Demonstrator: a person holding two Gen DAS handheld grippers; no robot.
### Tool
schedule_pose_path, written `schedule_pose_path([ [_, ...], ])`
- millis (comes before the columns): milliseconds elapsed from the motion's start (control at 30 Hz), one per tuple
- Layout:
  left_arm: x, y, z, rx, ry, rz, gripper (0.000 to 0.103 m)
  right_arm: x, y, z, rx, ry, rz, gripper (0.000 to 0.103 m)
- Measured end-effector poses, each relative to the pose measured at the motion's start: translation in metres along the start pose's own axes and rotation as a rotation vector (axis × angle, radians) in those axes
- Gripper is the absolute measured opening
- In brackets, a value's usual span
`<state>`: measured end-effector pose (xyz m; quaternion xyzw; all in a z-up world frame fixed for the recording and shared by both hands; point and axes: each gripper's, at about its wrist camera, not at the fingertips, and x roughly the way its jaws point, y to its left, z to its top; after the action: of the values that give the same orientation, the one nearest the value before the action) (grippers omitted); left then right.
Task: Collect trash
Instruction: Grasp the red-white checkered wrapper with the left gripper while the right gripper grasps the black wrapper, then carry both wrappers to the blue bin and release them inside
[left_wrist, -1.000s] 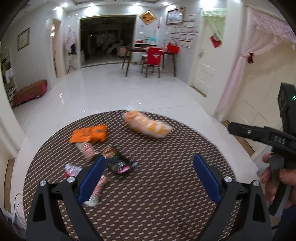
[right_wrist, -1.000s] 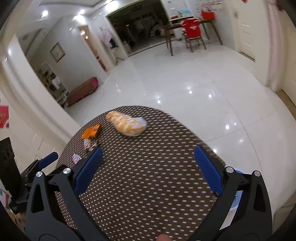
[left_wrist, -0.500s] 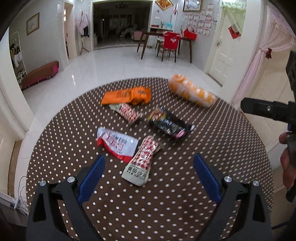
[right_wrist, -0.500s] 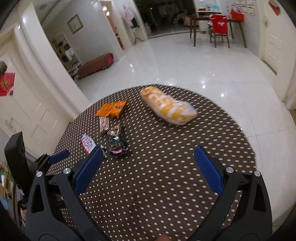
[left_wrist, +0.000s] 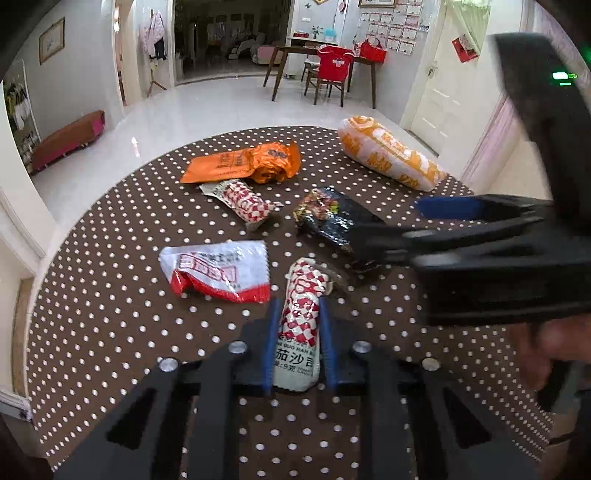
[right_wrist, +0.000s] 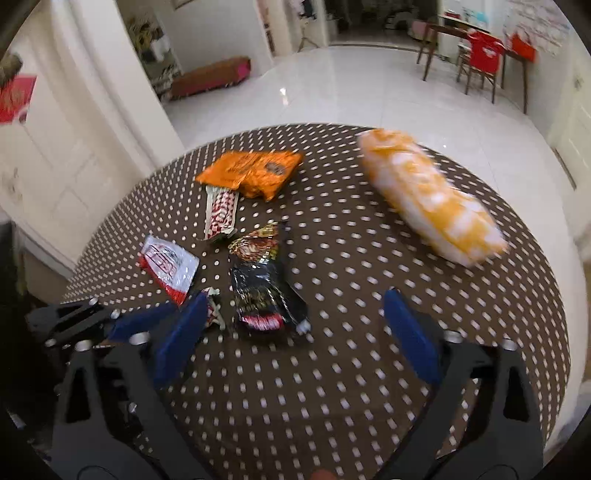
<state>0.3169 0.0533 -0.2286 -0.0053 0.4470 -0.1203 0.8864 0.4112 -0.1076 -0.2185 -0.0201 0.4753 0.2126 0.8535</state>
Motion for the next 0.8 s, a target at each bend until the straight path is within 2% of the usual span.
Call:
schedule_pose_path([
  [33, -0.001, 0.001, -0.001, -0.004, -0.002, -0.002, 0.018, 0.009, 0.005, 0.002, -0.020, 0.019, 0.000, 0.062],
  [167, -0.003, 0.006, -0.008, -0.019, -0.002, -0.011, 0.014, 0.017, 0.022, 0.000, -0.111, 0.009, -0.044, 0.036],
  [300, -0.006, 0.006, -0.012, -0.039, 0.003, -0.015, 0.011, 0.007, 0.011, -0.009, -0.087, 0.005, -0.013, 0.031],
  [433, -0.013, 0.005, -0.014, -0.054, 0.000, -0.028, 0.010, -0.013, -0.018, -0.025, 0.000, -0.013, 0.033, 0.030],
  [567, -0.022, -0.002, -0.016, -0.056, -0.010, -0.043, 0.009, -0.041, -0.047, -0.036, 0.059, -0.053, 0.034, 0.030],
  [800, -0.035, -0.024, -0.011, -0.047, -0.041, -0.060, 0.009, -0.078, -0.073, -0.047, 0.115, -0.113, 0.031, 0.030],
])
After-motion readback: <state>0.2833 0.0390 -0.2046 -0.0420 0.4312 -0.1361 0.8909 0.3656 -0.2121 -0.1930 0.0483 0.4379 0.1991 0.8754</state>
